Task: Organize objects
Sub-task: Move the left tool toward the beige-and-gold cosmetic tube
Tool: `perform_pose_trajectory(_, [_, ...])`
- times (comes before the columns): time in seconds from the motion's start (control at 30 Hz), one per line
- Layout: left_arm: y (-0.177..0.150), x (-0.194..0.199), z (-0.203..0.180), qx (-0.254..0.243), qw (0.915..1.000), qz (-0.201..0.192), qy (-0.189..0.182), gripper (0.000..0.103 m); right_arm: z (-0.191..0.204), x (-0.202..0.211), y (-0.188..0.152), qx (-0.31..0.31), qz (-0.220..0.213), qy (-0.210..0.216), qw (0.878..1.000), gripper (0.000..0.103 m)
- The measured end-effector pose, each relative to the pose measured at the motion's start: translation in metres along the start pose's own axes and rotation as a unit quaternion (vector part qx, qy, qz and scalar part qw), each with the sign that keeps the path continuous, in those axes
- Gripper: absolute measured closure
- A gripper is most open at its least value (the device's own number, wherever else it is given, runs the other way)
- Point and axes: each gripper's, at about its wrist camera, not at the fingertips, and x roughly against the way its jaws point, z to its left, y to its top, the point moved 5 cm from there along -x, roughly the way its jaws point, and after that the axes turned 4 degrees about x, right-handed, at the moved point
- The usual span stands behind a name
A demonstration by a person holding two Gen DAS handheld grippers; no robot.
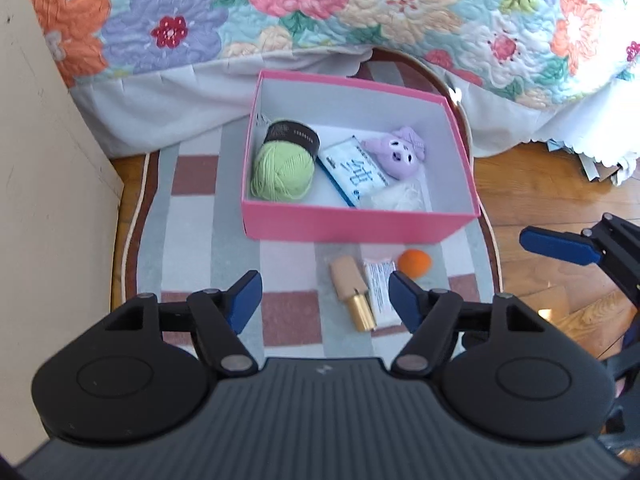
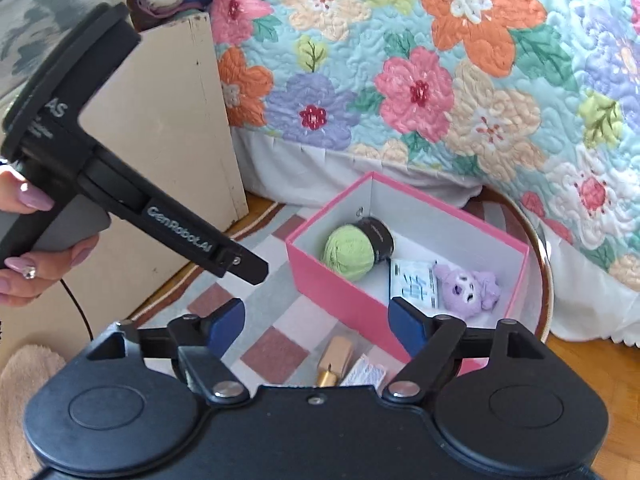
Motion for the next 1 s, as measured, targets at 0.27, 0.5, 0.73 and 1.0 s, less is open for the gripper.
perform_pose_trajectory(0.27, [-0.024,0.007,0.003,0.005,1.0,-0.001,0.001,0.034,-0.002,0.018,-0.014,-0.043,0.017,-0.017,0.999,0.015])
perform_pose_trajectory(0.5, [-0.046,0.011,-0.001,-0.01,0.9999,-0.002,-0.003,0.032,0.008,0.031,-0.032,-0.02,-0.033,-0.038,0.999,0.012])
perform_pose_trajectory(0.73, [-0.059,-0.009,0.001,-0.005,1.0,0.0,0.002,0.032,0.003,0.026,-0.055,0.014,-0.01,-0.058,0.998,0.012])
perform_pose_trajectory(1.0, [-0.063,-0.047,0.009,0.041,0.9988,-0.021,-0.016,0.032,0.003,-0.001,-0.064,-0.003,-0.008,0.011,1.0,0.012])
